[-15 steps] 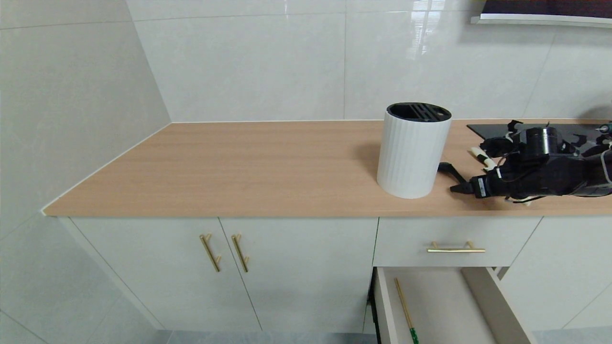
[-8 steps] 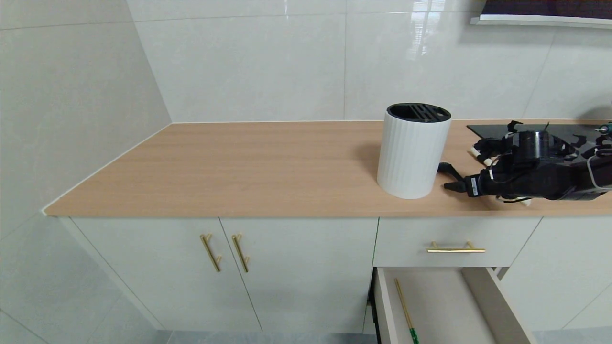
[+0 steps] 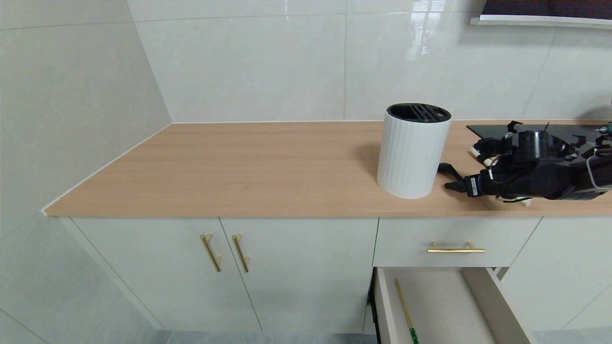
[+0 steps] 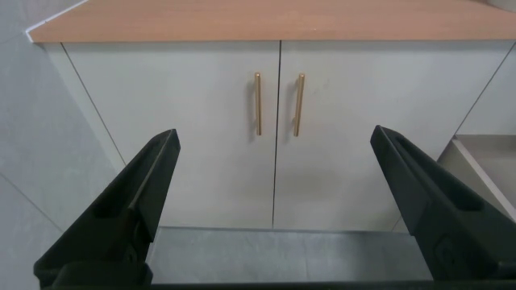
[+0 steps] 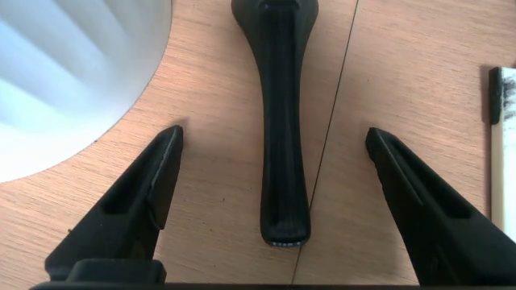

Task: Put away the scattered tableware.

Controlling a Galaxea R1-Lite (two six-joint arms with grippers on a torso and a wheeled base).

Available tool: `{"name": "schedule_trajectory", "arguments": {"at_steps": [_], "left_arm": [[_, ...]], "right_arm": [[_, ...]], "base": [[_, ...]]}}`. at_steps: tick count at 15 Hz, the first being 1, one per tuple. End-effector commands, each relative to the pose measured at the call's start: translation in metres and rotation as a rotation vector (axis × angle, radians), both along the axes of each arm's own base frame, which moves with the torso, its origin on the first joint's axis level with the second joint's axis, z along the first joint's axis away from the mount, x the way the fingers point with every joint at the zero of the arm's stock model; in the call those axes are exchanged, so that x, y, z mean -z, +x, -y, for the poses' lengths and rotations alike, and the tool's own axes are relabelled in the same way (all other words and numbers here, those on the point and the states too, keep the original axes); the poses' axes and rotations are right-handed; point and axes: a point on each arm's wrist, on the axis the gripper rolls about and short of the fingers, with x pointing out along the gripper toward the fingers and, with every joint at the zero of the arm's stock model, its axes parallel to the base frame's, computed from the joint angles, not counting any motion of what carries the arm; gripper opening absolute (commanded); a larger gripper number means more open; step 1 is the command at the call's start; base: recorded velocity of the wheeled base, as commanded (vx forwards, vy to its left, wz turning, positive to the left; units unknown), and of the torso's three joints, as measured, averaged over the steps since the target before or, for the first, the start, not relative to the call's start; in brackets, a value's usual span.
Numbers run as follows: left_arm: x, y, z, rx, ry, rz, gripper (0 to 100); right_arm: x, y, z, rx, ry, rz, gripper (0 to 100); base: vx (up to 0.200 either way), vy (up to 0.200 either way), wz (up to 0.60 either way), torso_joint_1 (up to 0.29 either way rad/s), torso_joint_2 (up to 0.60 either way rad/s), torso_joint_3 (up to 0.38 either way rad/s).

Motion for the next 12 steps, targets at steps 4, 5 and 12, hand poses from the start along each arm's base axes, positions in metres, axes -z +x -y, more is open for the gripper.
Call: {"name": "schedule_trajectory", "arguments": {"at_steps": [4, 5, 12], "left_arm": [[0.0, 0.0001, 0.0, 0.0, -0.001, -0.001, 100], [0.0, 0.0001, 0.0, 0.0, -0.001, -0.001, 100], [0.0, 0.0001, 0.0, 0.0, -0.001, -0.001, 100]], "right_arm": [[-0.004, 0.0009, 0.0001, 0.01, 0.016, 0.028, 0], [-0.0051, 0.0004, -0.0006, 0.012, 0.022, 0.03, 0], [-0.0065, -0.0007, -0.0047, 0.004, 0.023, 0.031, 0]], "base": [[0.0, 0.0, 0.0, 0.0, 0.0, 0.0], [0.0, 0.0, 0.0, 0.0, 0.0, 0.0], [0.0, 0.0, 0.0, 0.0, 0.0, 0.0]]}}
